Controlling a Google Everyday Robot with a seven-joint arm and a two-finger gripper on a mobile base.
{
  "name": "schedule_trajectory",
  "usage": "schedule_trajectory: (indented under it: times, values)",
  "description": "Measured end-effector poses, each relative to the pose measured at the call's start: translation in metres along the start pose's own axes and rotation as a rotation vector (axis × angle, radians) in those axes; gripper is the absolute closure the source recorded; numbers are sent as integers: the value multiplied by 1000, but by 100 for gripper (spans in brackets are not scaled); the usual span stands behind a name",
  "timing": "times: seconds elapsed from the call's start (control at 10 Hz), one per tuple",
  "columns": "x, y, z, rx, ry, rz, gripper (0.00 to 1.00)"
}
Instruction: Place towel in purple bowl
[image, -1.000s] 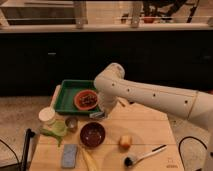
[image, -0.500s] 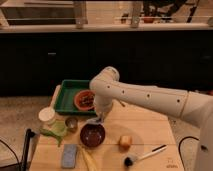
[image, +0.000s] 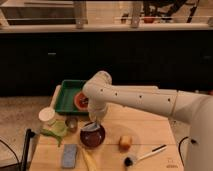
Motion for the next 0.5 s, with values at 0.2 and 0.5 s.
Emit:
schedule_trajectory:
  times: [0.2,0.5]
  values:
    - [-14,-1,5,-14,-27,-46,94]
    - [-28,-1,12,-25,-72,-96,94]
